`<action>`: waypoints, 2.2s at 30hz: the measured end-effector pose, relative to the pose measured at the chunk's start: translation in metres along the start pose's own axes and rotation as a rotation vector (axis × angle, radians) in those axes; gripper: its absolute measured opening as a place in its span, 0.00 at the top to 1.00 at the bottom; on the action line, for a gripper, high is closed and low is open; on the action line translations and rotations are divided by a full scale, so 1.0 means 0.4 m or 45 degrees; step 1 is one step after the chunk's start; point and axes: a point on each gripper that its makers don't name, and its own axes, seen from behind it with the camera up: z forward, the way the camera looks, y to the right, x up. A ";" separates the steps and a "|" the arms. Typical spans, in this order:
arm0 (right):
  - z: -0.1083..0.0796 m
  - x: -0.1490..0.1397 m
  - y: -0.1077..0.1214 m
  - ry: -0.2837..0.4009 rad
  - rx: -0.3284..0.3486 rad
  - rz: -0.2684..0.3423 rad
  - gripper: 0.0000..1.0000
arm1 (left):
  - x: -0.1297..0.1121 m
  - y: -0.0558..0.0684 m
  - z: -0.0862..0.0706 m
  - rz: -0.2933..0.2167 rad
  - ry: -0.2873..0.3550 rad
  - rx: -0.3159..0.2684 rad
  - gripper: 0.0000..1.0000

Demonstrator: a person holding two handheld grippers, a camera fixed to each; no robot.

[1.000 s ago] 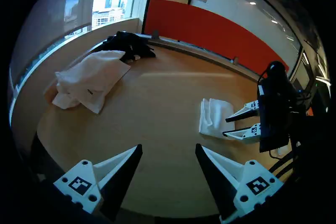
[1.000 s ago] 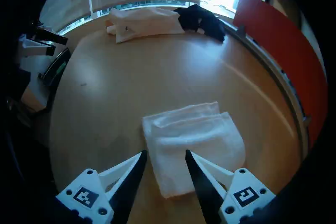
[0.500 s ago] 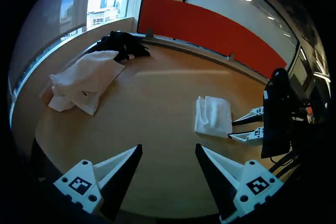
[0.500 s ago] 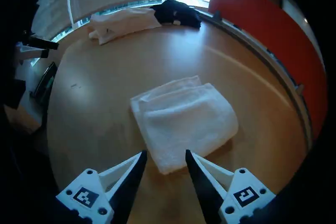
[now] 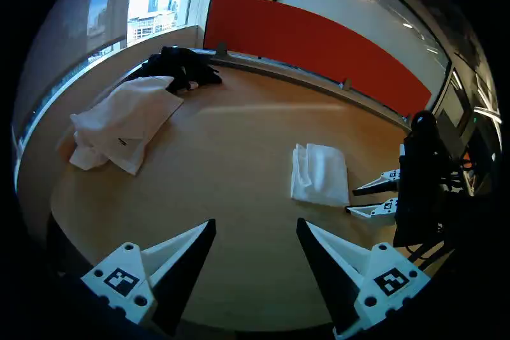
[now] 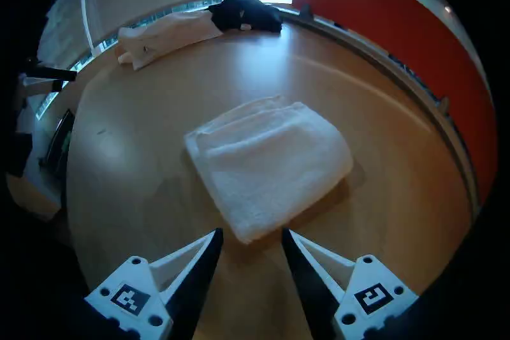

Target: Fold towel

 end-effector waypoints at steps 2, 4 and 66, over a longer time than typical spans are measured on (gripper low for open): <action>0.003 -0.006 -0.002 -0.002 -0.001 0.011 0.31 | -0.002 0.000 0.000 0.000 -0.001 0.000 0.06; 0.008 -0.011 -0.003 -0.003 -0.001 0.022 0.33 | -0.005 -0.001 -0.001 -0.001 -0.003 -0.001 0.06; -0.253 0.290 0.164 0.321 -0.172 -0.048 0.96 | 0.117 0.094 0.029 0.087 0.061 -0.130 0.06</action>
